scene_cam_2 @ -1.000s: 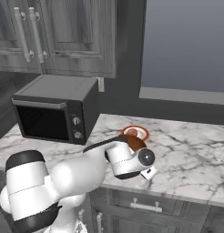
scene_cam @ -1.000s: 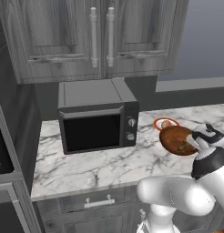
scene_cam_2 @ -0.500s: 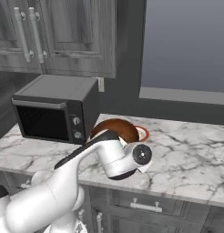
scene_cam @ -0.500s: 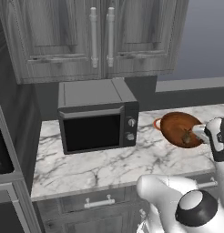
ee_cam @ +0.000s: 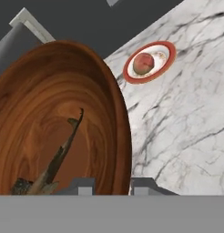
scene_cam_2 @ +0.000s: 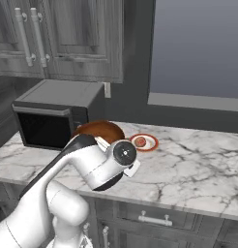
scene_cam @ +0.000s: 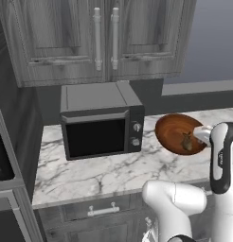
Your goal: Remove the peach from the bowl and place it on the small plate. Then place the bowl with only the fish in the microwave, close the door, and press the start button to microwave the fish.
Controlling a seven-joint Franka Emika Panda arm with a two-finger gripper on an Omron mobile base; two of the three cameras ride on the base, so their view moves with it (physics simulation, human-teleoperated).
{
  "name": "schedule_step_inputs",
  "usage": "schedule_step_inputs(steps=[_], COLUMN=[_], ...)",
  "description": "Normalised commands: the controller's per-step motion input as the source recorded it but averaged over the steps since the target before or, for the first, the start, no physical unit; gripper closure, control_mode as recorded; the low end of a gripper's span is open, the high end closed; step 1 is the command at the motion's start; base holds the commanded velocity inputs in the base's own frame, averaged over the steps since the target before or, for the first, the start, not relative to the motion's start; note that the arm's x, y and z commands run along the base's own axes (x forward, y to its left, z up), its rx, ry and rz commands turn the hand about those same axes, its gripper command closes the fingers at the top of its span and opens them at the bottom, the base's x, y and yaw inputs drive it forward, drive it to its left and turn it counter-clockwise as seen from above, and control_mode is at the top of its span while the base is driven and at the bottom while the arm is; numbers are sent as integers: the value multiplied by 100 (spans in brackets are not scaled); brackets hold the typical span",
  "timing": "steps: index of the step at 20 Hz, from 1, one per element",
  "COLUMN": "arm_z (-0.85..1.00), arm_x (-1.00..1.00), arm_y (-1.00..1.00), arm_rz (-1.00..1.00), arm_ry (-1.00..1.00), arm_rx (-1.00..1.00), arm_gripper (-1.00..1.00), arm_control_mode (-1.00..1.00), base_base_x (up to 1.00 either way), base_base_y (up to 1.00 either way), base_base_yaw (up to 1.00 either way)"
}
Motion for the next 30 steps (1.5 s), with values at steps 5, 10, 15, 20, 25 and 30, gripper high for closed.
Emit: schedule_step_inputs(steps=[5, 10, 15, 20, 25, 30], arm_z=[22, 0, 1, 0, 0, 0], arm_x=[0, 0, -13, 0, 0, 0], arm_y=[8, 9, 0, 0, 0, 0], arm_rz=[2, 0, 0, 0, 0, 0], arm_ry=[0, 0, -1, 0, 0, 0], arm_rx=[2, 0, 0, 0, 0, 0], arm_gripper=[100, 100, 100, 100, 100, 100], arm_control_mode=[-100, -100, 100, 100, 100, 100], base_base_x=[0, 0, -55, -99, -97, -72], base_base_y=[0, 0, 3, 39, 78, 100], base_base_yaw=[0, 0, 5, 16, 11, 3])
